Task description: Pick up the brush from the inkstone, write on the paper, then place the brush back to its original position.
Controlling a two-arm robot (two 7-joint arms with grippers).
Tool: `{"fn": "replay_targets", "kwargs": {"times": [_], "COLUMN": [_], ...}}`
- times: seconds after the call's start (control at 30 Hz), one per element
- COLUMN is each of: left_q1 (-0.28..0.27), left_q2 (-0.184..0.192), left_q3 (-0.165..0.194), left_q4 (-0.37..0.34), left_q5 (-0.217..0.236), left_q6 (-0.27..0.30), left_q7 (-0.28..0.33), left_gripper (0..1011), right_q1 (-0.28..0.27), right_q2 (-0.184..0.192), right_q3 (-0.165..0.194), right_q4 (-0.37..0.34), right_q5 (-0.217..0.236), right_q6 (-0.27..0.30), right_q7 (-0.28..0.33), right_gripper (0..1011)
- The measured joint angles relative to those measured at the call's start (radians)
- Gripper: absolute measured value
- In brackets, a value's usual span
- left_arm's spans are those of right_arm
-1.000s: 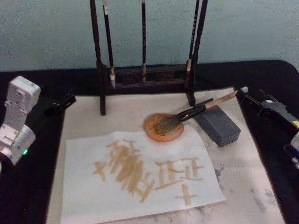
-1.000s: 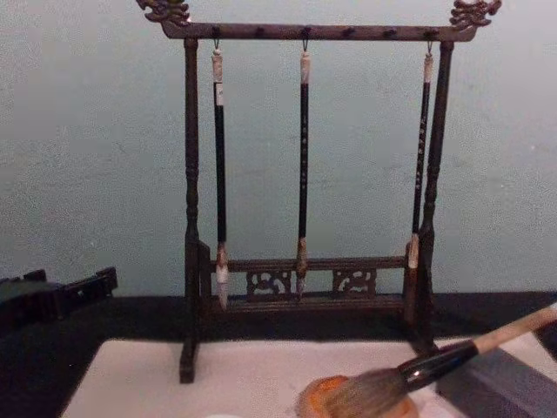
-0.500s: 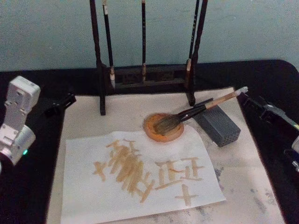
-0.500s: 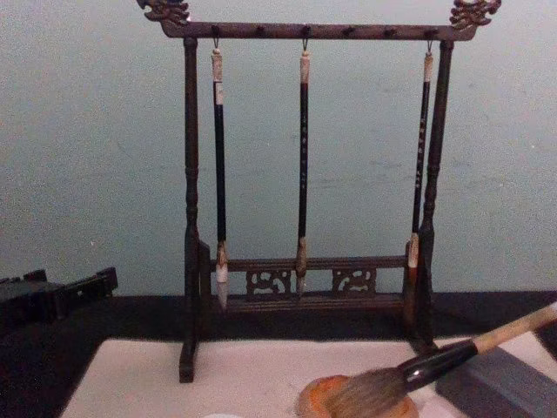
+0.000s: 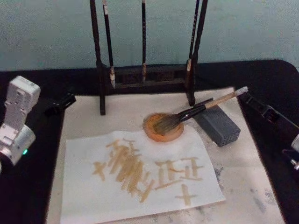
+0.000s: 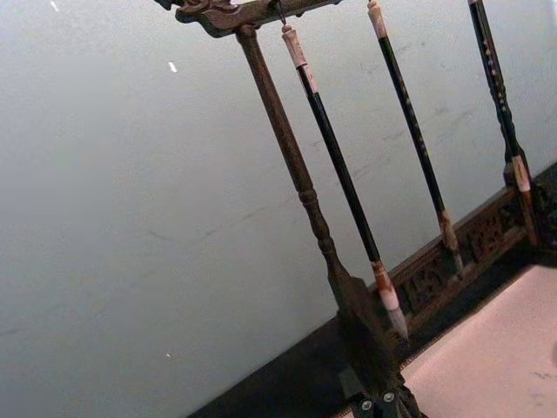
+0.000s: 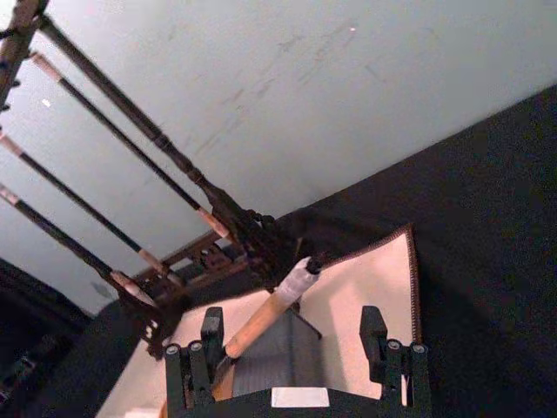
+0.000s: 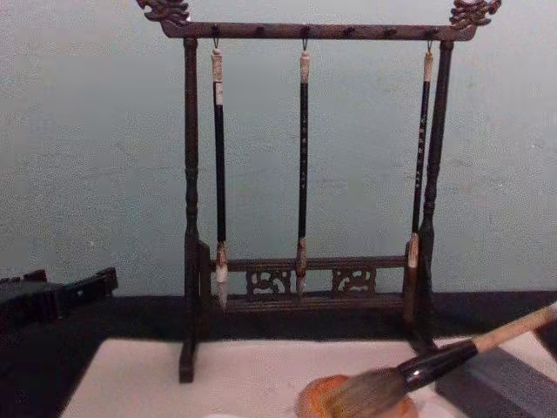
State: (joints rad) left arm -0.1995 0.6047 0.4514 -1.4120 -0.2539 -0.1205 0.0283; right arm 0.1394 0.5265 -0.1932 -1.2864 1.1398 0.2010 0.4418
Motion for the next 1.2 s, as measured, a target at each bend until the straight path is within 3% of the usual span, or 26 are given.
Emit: {"fn": "replay_targets", "kwargs": {"times": [0.2,0.67,1.2], "left_q1": [0.0,0.0,0.0], "left_q2": [0.0,0.0,0.0], "left_q3": [0.0,0.0,0.0], "left_q4": [0.0,0.0,0.0], "left_q5": [0.0,0.0,0.0], "left_q6": [0.0,0.0,0.0], "left_q7": [0.0,0.0,0.0], "left_gripper": [1000,1002,1002], "right_q1": [0.041,0.116,0.167], "right_q2": [-0.012,-0.023,-0.021], "right_q3": [-0.014,-0.07,-0.123], "right_q4": [0.06,0.151,0.182], "right_q5": [0.042,0.065,0.077], "right_q6": [0.014,0.017,0.01], "right_q7": [0.028,0.066,0.074], "right_gripper": [1008,1008,1008]}}
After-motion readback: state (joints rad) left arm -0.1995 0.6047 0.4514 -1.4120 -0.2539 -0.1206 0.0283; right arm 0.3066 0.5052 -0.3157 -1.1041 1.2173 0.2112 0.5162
